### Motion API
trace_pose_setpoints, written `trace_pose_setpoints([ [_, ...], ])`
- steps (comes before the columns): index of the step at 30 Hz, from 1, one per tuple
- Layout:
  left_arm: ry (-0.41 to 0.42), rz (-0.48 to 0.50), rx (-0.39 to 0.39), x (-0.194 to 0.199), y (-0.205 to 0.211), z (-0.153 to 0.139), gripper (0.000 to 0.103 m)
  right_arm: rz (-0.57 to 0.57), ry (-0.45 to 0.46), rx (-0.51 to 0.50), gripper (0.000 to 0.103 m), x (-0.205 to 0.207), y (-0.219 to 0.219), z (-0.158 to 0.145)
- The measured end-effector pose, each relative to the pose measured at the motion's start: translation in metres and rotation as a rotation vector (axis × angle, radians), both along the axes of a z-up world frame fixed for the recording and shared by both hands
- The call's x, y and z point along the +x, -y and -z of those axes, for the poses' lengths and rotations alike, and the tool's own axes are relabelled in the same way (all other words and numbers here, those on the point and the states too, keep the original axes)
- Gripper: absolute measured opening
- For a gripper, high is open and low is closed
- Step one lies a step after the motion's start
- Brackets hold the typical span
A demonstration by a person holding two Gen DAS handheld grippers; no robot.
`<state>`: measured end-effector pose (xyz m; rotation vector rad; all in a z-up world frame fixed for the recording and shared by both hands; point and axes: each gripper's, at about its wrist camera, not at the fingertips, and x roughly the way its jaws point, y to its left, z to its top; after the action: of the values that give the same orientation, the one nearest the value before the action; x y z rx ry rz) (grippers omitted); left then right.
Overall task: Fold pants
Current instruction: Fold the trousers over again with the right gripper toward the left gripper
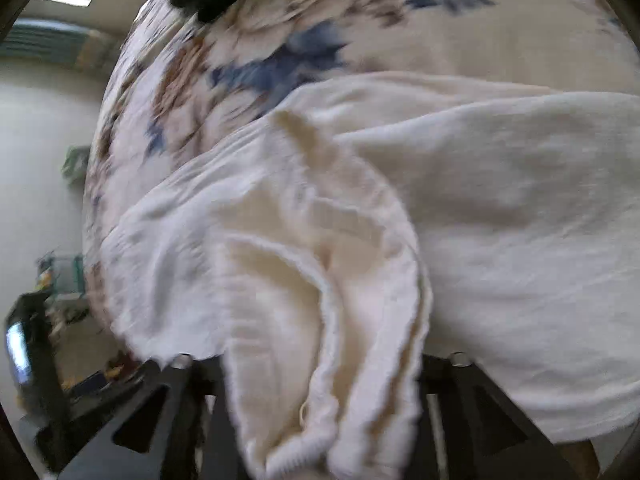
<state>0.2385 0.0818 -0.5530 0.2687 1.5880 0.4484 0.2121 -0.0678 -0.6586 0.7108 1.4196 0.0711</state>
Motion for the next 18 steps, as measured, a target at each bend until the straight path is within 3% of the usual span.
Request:
trace_pose_setpoints([
  [3, 0.038, -0.039, -0.084, 0.004, -0.003, -0.015, 0.103, 0.022, 0.007, 0.190, 0.055, -0.008, 0.017, -0.021],
  [5, 0.077, -0.061, -0.178, 0.009, 0.004, -0.029, 0.103, 0.052, 0.019, 0.223, 0.058, -0.013, 0.036, -0.036],
  [8, 0.119, -0.076, -0.334, 0.016, 0.029, -0.041, 0.103, 0.111, 0.028, 0.159, 0.064, -0.028, 0.080, -0.058],
  [10, 0.108, -0.050, -0.417, 0.023, 0.049, -0.036, 0.103, 0.156, -0.020, 0.063, 0.065, -0.035, 0.110, -0.059],
  [12, 0.058, -0.010, -0.478, 0.030, 0.074, -0.018, 0.103, 0.205, -0.120, -0.048, 0.065, -0.047, 0.143, -0.045],
  [15, -0.003, 0.055, -0.502, 0.034, 0.104, 0.010, 0.102, 0.278, -0.208, -0.083, 0.065, -0.061, 0.172, -0.023],
  [16, -0.026, 0.090, -0.512, 0.035, 0.114, 0.021, 0.099, 0.287, -0.220, -0.083, 0.065, -0.064, 0.178, -0.018],
  [18, -0.065, 0.153, -0.520, 0.032, 0.130, 0.040, 0.045, 0.281, -0.237, -0.082, 0.065, -0.068, 0.181, -0.010],
])
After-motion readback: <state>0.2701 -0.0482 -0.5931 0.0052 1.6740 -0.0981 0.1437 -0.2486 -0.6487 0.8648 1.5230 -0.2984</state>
